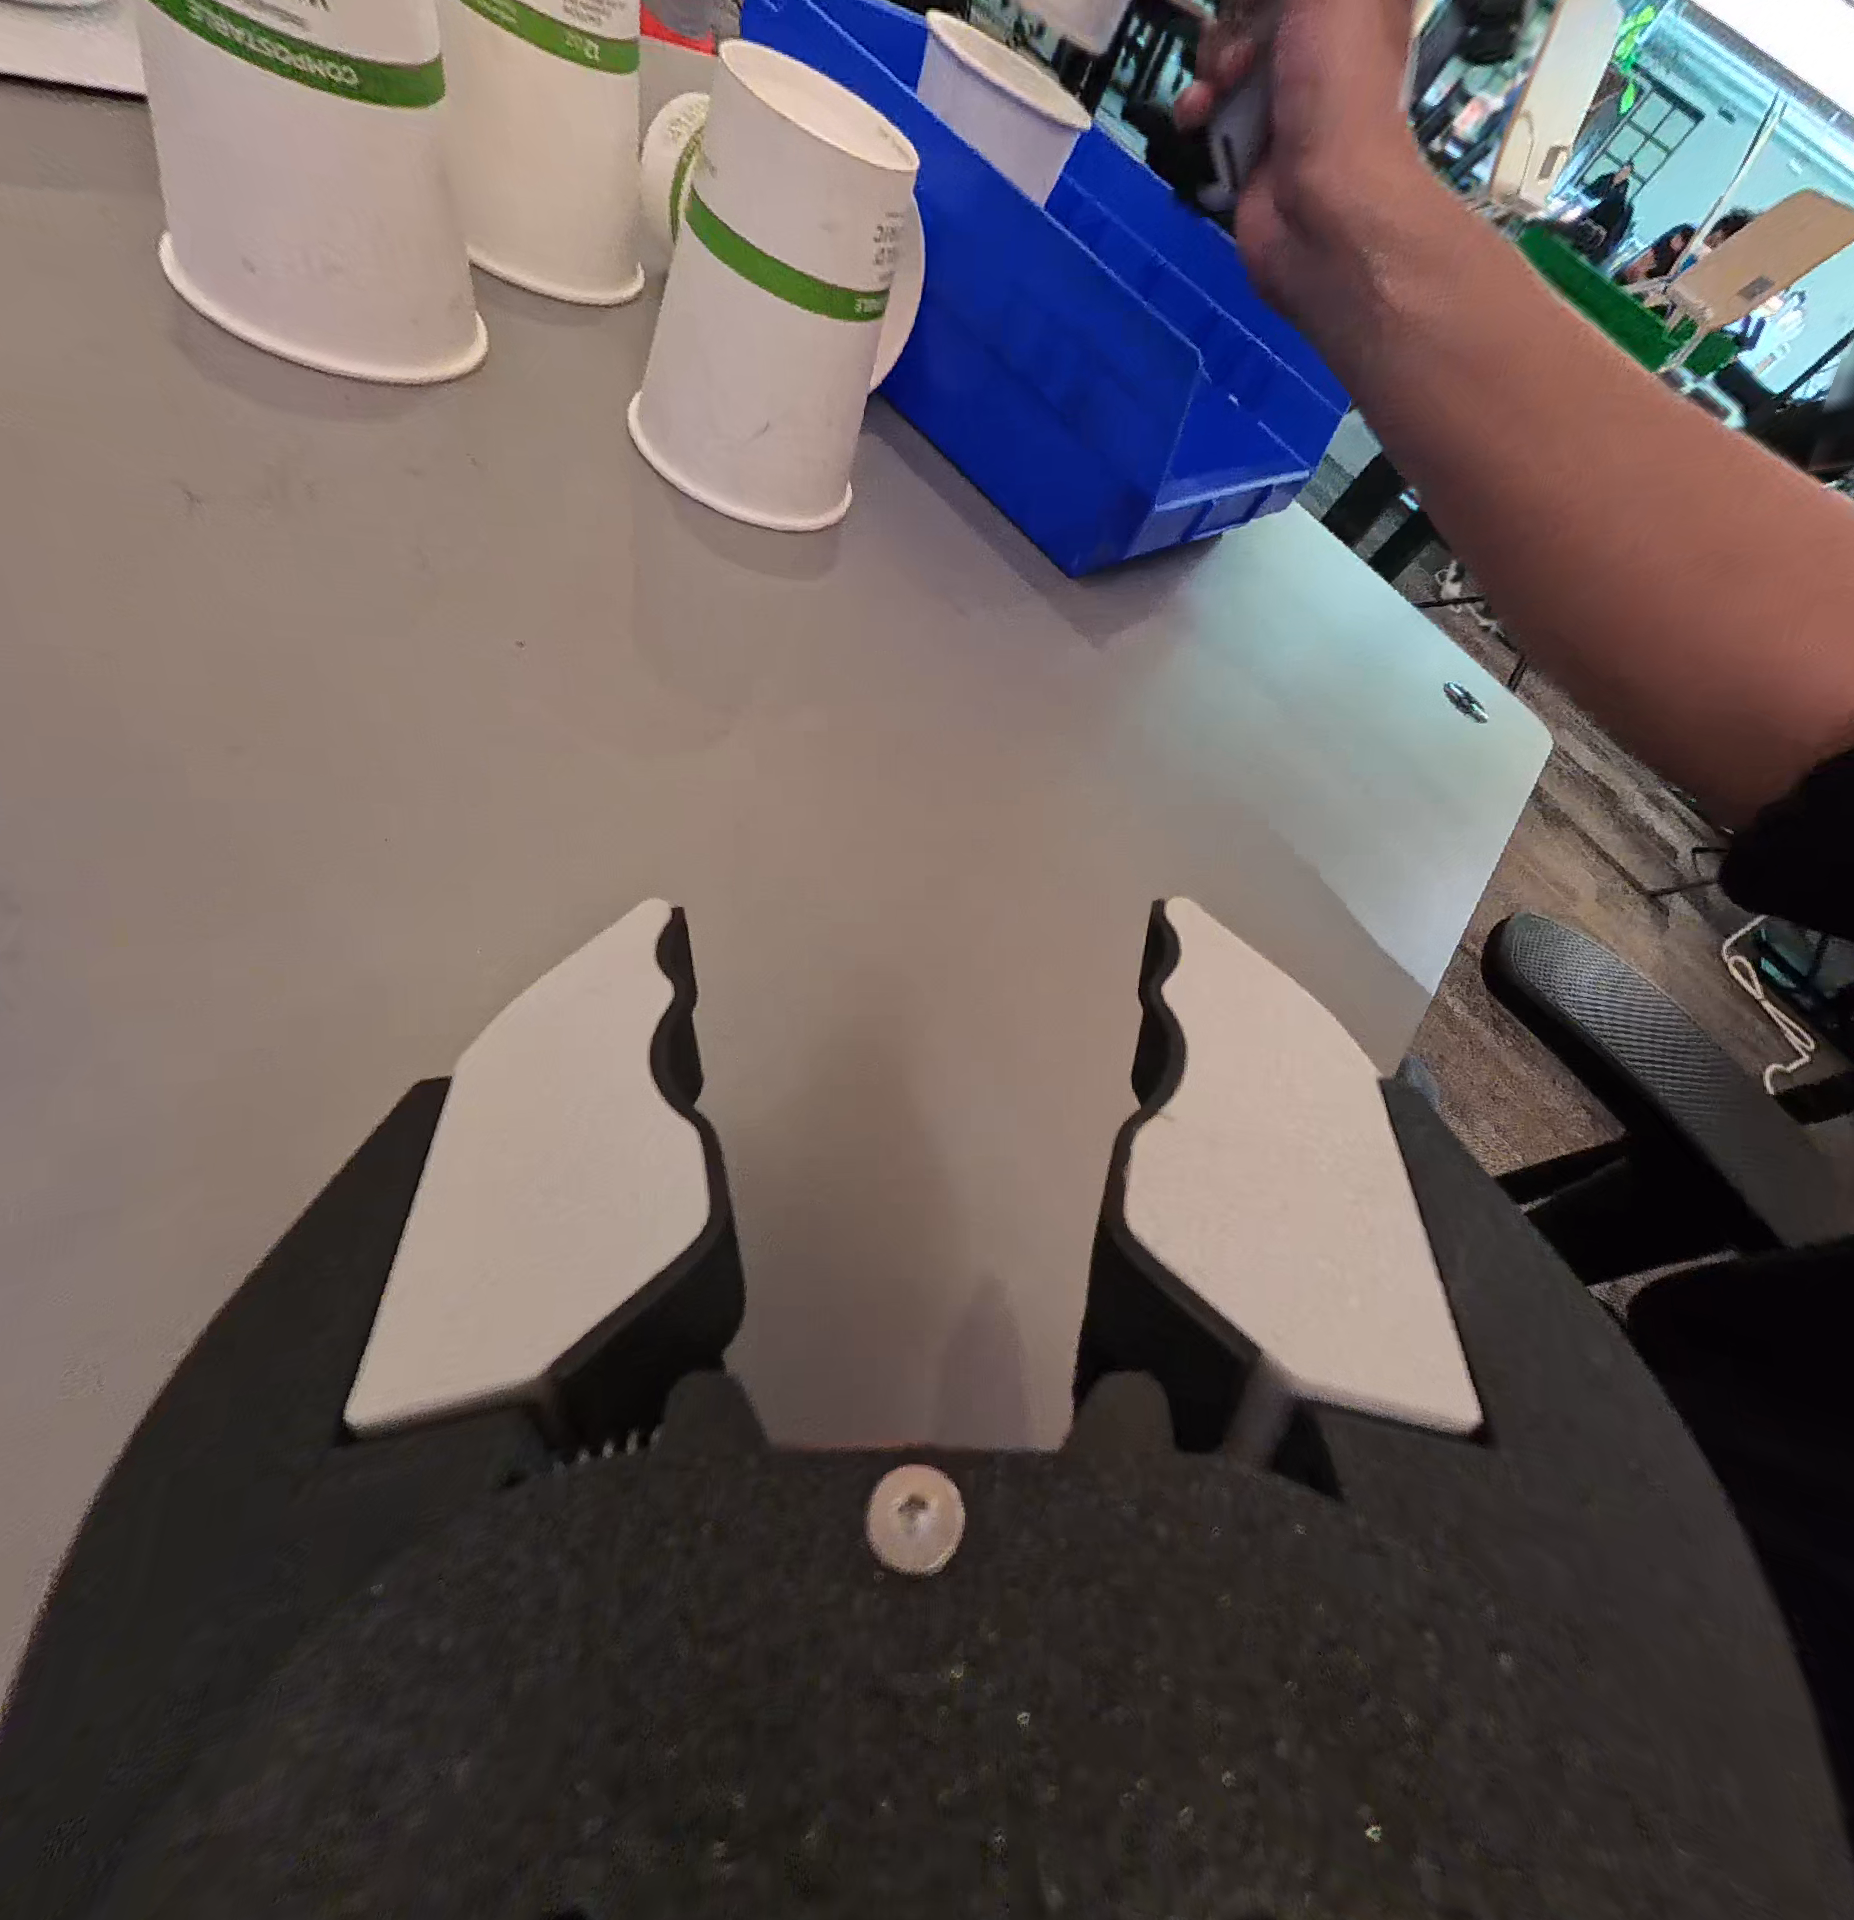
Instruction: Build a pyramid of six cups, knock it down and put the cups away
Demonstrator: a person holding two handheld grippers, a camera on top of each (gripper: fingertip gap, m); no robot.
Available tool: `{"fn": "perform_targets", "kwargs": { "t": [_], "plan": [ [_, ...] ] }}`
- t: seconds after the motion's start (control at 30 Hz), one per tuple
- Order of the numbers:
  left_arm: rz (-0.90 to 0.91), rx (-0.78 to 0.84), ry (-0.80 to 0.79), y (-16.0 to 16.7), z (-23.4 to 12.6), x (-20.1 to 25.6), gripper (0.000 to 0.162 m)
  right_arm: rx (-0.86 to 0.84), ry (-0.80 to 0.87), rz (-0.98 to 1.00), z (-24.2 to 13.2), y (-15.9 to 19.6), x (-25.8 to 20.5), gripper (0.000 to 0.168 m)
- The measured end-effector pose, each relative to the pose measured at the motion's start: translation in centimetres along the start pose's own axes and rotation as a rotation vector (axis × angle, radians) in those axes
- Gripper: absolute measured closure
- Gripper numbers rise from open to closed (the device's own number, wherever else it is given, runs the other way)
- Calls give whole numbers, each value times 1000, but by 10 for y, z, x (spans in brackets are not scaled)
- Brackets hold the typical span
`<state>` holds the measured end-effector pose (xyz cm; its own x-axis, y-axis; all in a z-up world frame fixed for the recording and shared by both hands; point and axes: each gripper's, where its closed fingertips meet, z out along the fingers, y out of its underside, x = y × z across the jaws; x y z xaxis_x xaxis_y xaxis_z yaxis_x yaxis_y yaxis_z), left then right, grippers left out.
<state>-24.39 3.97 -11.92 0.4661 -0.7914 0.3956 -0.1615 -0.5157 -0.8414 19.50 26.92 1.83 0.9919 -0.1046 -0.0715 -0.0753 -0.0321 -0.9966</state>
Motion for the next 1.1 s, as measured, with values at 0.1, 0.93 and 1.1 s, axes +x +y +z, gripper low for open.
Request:
{"fn": "perform_targets", "kwargs": {
  "t": [0.1,0.93,1.1],
  "plan": [
    [-30,-7,27,2,1,2,81,-85,29,-49,11,33,4,86],
    [25,-33,19,4,3,6,83,-291,-623,-66,-193,97,-224,85],
    [19,-28,14,3,1,3,83,-445,-824,-154,-242,164,-297,87]
  ]
}}
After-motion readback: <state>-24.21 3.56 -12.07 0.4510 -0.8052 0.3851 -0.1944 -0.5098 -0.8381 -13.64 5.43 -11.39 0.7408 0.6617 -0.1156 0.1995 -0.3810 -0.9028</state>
